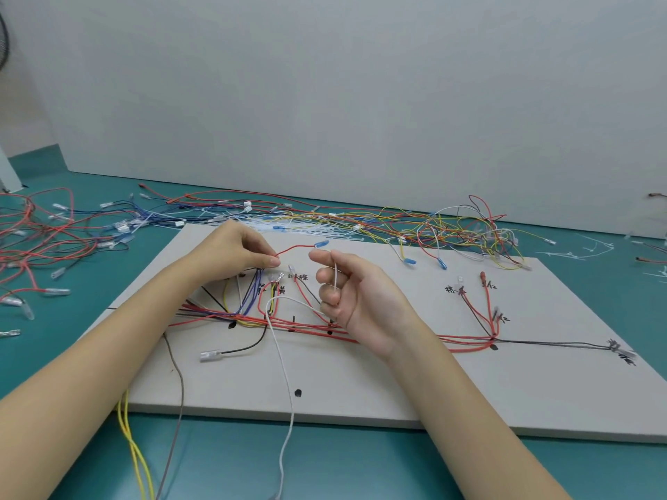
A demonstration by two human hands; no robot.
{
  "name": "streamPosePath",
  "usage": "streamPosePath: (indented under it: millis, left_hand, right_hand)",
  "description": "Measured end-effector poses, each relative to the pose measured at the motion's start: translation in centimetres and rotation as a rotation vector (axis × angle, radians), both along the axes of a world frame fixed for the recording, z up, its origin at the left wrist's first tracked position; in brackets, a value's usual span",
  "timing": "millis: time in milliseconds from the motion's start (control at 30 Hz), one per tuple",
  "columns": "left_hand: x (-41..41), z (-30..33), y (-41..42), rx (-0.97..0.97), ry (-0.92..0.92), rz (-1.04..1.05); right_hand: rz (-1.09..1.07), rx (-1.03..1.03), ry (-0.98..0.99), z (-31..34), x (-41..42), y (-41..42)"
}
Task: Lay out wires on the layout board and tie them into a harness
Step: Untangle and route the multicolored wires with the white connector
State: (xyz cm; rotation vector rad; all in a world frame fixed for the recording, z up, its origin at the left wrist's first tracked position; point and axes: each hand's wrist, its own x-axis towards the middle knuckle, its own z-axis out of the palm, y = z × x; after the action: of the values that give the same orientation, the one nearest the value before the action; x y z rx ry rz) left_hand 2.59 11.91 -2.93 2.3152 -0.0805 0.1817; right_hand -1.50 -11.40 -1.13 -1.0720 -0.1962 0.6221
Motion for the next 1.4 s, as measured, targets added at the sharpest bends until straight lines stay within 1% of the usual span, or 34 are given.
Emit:
streamPosePath:
  millis: [167,633,767,967,1067,1167,1400]
  left_hand:
    - [0.2,-0.5,0.3,-0.036,-0.002,0.006]
    - [0.1,-0.7,0.0,-0.015,-0.048,0.053]
    - [0.0,-0.6,0.2,-0.074,-0.035,0.097]
    - [-0.1,-0.5,0.6,-0.225,0.031,0.154]
    - [-0.1,-0.4,0.6,-0.242,0.055,0.193]
    - [0.0,-0.3,0.3,-0.219,0.065,0.219]
    - [-0.3,0.1,-0.2,-0.123,0.000,0.221]
  right_hand:
    - [0.003,-0.007,-0.003,-0.1,-0.2,0.0]
    - [0.044,-0.081,-0.054,-0.4,-0.8,0.6]
    - [0.039,-0.091,-0.056,-0.4,-1.1,0.8]
    - [0.041,-0.096,-0.050,-0.5,-1.5,0.9]
    - [0.035,-0.099,-0.037,-0.5,-1.6,1.0]
    - [0.018,-0.092,-0.019,-0.6,-1.5,0.9]
    - [0.008,-0.051,0.013,-0.6,-1.5,0.7]
